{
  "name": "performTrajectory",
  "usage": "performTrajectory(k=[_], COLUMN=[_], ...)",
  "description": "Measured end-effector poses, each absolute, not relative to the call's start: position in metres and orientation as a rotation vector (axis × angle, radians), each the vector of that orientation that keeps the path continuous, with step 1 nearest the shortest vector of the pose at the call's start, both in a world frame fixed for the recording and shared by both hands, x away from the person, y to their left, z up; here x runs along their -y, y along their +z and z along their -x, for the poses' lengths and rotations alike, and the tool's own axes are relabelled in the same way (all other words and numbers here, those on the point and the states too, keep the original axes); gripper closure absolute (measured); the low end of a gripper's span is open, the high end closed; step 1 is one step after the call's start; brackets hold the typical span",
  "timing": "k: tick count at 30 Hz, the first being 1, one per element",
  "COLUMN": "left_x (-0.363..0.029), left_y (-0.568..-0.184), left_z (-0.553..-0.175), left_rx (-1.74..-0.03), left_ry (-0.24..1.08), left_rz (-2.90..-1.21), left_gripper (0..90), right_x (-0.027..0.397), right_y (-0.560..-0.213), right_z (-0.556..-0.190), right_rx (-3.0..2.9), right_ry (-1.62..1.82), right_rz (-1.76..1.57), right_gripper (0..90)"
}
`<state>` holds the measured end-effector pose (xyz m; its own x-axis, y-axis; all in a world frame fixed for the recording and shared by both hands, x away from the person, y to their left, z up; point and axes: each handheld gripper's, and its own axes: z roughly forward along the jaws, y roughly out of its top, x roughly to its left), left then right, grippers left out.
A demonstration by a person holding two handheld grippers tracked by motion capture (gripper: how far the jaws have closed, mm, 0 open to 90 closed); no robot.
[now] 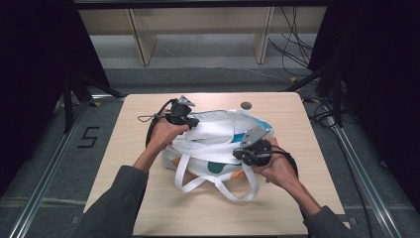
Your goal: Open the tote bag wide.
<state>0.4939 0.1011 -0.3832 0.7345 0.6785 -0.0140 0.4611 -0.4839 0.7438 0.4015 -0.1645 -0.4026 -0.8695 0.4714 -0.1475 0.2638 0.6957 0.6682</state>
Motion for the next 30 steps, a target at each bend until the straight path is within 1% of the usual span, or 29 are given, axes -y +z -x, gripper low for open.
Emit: performTrajectory(k=[2,4,6,8,11,13,14,16,17,19,20,21,23,24,27,28,30], left_x=[-0.099,-0.095,-0.089,-0.084,-0.075,-0.069,-0.064,-0.061,-0.058,-0.054,-0.052,-0.051,-0.047,-0.046,-0.052,-0.054,-0.06], left_y=[-0.377,-0.376,-0.384,-0.396,-0.41,-0.413,-0.413,-0.413,-0.415,-0.418,-0.419,-0.419,-0.418,-0.417,-0.415,-0.413,-0.409], left_z=[-0.481,-0.468,-0.463,-0.468,-0.484,-0.496,-0.505,-0.516,-0.523,-0.538,-0.544,-0.549,-0.551,-0.552,-0.552,-0.551,-0.543], left_rx=[-0.794,-0.748,-0.716,-0.729,-0.803,-0.828,-0.856,-0.888,-0.921,-0.952,-0.963,-0.968,-0.981,-0.973,-0.991,-0.964,-0.943], left_ry=[0.331,0.261,0.24,0.24,0.246,0.316,0.386,0.431,0.452,0.542,0.592,0.612,0.709,0.715,0.666,0.668,0.625], left_rz=[-2.166,-2.174,-2.245,-2.311,-2.304,-2.318,-2.313,-2.314,-2.307,-2.343,-2.33,-2.335,-2.336,-2.349,-2.311,-2.302,-2.268], left_gripper=[89.5,89.5,89.5,89.5,89.5,89.6,89.6,89.7,89.6,89.7,89.7,89.7,89.8,89.8,89.7,89.7,89.6], right_x=[0.168,0.168,0.165,0.16,0.152,0.148,0.145,0.143,0.142,0.14,0.138,0.137,0.137,0.138,0.14,0.141,0.146], right_y=[-0.389,-0.38,-0.381,-0.387,-0.397,-0.404,-0.409,-0.422,-0.424,-0.431,-0.433,-0.434,-0.434,-0.434,-0.429,-0.425,-0.411], right_z=[-0.407,-0.416,-0.425,-0.433,-0.437,-0.434,-0.431,-0.423,-0.418,-0.413,-0.409,-0.406,-0.406,-0.406,-0.409,-0.409,-0.408], right_rx=[-2.53,-2.496,-2.476,-2.482,-2.522,-2.59,-2.645,-2.706,-2.717,-2.754,-2.746,-2.751,-2.755,-2.76,-2.767,-2.745,-2.69], right_ry=[1.014,1.015,0.988,0.947,0.868,0.824,0.801,0.745,0.733,0.694,0.674,0.66,0.664,0.663,0.691,0.737,0.857], right_rz=[-0.605,-0.609,-0.645,-0.652,-0.634,-0.621,-0.604,-0.547,-0.573,-0.526,-0.535,-0.546,-0.528,-0.528,-0.529,-0.56,-0.631], right_gripper=[90.0,90.0,90.0,90.0,90.0,90.0,90.0,90.0,90.0,90.0,90.0,90.0,90.0,90.0,90.0,90.0,90.0])
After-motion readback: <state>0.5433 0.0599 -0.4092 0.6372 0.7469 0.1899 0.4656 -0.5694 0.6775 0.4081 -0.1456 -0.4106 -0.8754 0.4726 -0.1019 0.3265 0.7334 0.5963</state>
